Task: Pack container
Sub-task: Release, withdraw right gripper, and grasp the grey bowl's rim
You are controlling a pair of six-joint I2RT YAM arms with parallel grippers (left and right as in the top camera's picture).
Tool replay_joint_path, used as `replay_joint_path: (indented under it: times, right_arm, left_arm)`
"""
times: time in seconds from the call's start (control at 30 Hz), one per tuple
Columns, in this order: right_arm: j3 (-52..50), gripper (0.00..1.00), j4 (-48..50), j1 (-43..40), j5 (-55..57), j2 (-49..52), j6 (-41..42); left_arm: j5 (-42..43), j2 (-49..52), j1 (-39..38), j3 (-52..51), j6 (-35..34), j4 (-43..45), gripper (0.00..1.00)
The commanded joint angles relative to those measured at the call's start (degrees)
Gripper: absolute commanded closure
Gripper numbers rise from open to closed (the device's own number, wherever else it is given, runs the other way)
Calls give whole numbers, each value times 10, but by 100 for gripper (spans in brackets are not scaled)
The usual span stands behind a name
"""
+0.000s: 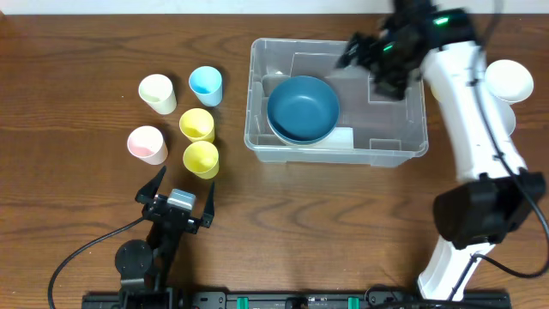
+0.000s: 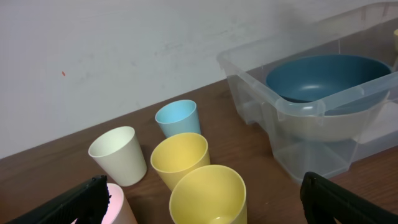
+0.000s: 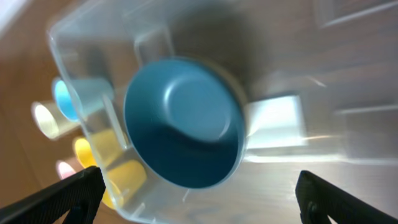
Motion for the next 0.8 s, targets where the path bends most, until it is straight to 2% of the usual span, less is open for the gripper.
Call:
replay_joint_path:
  times: [0.0, 0.17, 0.33, 0.5, 0.6, 0.77]
  right_arm:
    - [65, 1, -50, -77, 41, -5, -9]
    - [93, 1, -136, -194, 155, -4, 6]
    - [54, 1, -149, -288, 226, -1, -8]
    - [-31, 1, -96, -345, 250, -1, -20]
    - [-97, 1, -38, -374, 236, 0, -57]
    - [-210, 1, 56, -407, 230, 0, -61]
  left_arm:
    - [3, -4, 3, -12, 9, -18, 2]
    - [3, -4, 3, -12, 9, -18, 2]
    - [3, -4, 3, -12, 9, -18, 2]
    - [3, -4, 3, -12, 9, -18, 2]
    - [3, -4, 3, -12, 9, -18, 2]
    - [3, -4, 3, -12, 9, -18, 2]
